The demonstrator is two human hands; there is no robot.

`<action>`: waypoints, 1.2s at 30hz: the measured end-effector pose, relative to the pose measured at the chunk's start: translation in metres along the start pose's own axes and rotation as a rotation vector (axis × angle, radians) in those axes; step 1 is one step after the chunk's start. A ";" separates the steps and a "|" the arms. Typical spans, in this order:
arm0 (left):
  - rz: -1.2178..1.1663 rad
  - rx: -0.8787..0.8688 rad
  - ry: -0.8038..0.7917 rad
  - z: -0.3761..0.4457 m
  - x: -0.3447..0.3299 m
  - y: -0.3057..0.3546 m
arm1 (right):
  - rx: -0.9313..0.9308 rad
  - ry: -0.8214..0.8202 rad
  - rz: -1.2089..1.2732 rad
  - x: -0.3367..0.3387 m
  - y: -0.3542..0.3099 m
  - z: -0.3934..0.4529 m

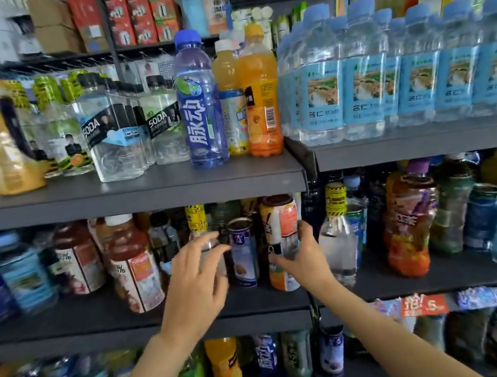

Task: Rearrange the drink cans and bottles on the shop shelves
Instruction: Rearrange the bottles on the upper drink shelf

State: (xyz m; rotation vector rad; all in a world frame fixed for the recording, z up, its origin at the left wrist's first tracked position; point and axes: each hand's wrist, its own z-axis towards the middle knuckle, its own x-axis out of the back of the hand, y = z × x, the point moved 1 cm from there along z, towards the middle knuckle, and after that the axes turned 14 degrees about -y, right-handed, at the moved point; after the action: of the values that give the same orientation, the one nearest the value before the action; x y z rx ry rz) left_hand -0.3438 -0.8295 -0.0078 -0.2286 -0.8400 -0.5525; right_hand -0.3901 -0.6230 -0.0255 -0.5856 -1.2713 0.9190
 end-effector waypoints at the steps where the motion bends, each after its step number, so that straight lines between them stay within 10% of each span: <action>1: -0.002 0.052 -0.044 -0.006 -0.004 0.000 | -0.038 0.027 0.035 -0.005 0.001 0.006; 17: -0.020 0.139 -0.300 0.002 -0.042 0.016 | 0.013 0.148 -0.133 -0.001 0.005 -0.020; 23: -0.082 0.034 -0.326 0.009 -0.059 0.033 | 0.163 0.495 -0.258 0.046 0.008 -0.050; 28: -0.098 -0.001 -0.377 0.019 -0.072 0.054 | -0.028 0.275 -0.355 0.057 0.038 -0.028; 36: -0.104 -0.017 -0.531 0.012 -0.061 0.051 | -0.029 0.413 -0.100 0.051 0.041 -0.035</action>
State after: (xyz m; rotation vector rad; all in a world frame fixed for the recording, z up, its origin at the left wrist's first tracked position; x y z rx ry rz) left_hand -0.3564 -0.7593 -0.0455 -0.3563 -1.3678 -0.6054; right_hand -0.3650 -0.5545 -0.0388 -0.6876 -0.9326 0.6550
